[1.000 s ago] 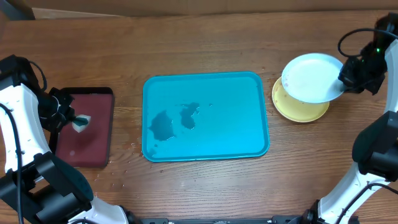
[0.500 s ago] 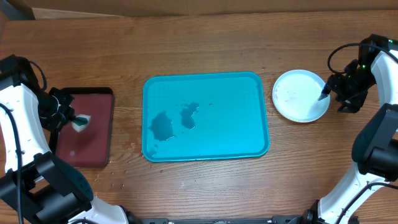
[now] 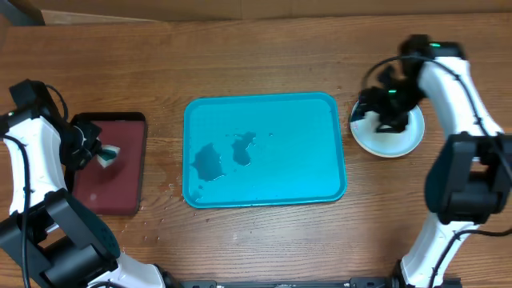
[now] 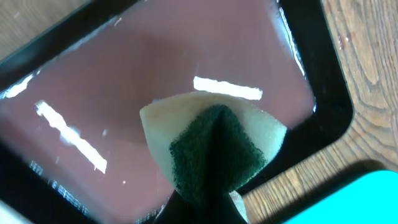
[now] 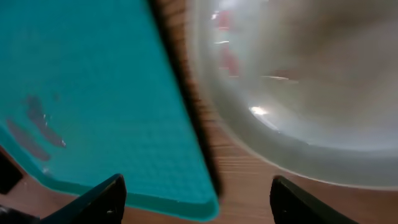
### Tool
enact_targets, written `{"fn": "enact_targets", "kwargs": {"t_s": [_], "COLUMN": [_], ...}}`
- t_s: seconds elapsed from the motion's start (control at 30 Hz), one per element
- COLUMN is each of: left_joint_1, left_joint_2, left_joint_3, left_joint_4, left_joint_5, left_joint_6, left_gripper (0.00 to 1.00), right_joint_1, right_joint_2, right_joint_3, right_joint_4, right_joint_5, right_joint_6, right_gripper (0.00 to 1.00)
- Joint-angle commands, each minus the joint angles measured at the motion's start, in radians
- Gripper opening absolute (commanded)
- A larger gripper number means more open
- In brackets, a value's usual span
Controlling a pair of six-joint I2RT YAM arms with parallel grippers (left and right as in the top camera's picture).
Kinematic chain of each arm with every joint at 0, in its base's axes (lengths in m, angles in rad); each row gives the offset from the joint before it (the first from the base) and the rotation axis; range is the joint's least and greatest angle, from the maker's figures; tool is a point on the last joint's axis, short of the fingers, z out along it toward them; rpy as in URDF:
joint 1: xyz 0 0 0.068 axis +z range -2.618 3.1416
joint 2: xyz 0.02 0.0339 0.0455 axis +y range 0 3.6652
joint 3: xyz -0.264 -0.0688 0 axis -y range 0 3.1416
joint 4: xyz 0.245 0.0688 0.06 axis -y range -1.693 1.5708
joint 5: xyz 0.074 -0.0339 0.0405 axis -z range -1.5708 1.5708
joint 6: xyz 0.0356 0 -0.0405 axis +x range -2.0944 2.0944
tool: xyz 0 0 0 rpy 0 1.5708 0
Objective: Clean dirty plates on tray and stack at the side
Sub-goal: 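Lower the plate onto the yellow plate stack and release it, then place the sponge on the dark red tray with the left gripper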
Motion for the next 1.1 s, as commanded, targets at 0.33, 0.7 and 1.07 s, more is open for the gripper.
{"fn": "enact_targets", "kwargs": {"t_s": [0.33,0.7,1.07], "left_joint_1": [0.007,0.008,0.010], "left_joint_2": [0.004,0.011,0.087], "left_joint_3": [-0.189,-0.295,-0.270], "left_joint_4": [0.241,0.345,0.351], "left_joint_5": [-0.032,-0.035,-0.035], "left_joint_6": [0.113,0.101,0.102], "left_gripper": [0.04,0.16,0.71], "right_joint_1": [0.335,0.463,0.469], "right_joint_2": [-0.027,-0.027,-0.027], "right_joint_3": [-0.002,-0.002,-0.002], "right_joint_4": [0.127,0.198,0.184], "right_joint_5": [-0.023,-0.023,-0.023], "right_joint_6": [0.095,0.158,0.159], "right_gripper": [0.79,0.80,0.80]}}
